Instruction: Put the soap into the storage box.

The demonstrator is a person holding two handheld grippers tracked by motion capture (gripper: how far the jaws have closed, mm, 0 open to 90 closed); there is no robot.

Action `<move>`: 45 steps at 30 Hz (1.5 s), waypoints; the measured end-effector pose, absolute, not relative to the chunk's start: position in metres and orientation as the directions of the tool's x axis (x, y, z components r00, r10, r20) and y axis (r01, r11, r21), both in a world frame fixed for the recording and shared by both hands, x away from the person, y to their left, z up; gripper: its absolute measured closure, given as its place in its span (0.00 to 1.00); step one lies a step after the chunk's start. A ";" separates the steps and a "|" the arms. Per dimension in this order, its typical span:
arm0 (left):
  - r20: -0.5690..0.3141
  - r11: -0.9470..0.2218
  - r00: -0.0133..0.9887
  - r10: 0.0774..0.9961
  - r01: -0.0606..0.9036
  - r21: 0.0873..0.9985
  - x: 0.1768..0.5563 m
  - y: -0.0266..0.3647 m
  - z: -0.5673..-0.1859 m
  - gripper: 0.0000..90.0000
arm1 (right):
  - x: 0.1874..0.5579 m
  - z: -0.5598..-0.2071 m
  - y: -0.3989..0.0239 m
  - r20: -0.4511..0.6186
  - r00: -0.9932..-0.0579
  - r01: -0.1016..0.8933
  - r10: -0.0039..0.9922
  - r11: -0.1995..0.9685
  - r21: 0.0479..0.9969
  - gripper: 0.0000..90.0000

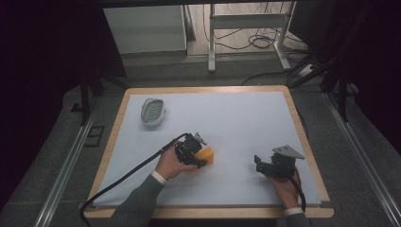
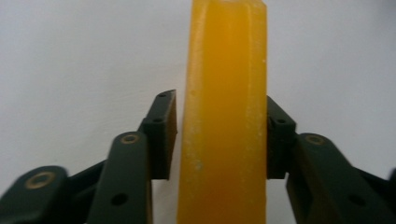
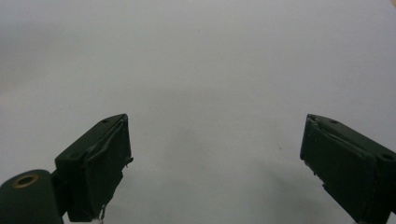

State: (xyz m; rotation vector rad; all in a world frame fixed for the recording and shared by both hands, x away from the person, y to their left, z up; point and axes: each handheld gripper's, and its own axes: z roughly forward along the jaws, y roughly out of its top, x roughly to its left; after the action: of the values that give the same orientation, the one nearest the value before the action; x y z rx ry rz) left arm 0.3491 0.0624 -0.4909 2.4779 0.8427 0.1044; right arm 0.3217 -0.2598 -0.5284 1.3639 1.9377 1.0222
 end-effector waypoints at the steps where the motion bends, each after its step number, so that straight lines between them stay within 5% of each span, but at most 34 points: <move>1: -0.085 -0.675 0.805 0.588 0.545 0.497 0.349 0.062 -0.491 0.65 | 0.322 -0.529 -0.260 -0.013 -0.330 0.521 0.944 0.193 0.831 0.10; 45: -0.042 -0.608 0.770 0.637 0.534 0.588 0.351 0.095 -0.451 0.68 | 0.322 -0.528 -0.261 -0.010 -0.321 0.521 0.947 0.186 0.833 0.10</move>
State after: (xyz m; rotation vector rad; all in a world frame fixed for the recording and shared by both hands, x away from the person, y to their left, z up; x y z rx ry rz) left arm 0.3507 0.0953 -0.4514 2.3716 0.8716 0.2282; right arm 0.3217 -0.2609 -0.5283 1.3717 1.9252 1.0241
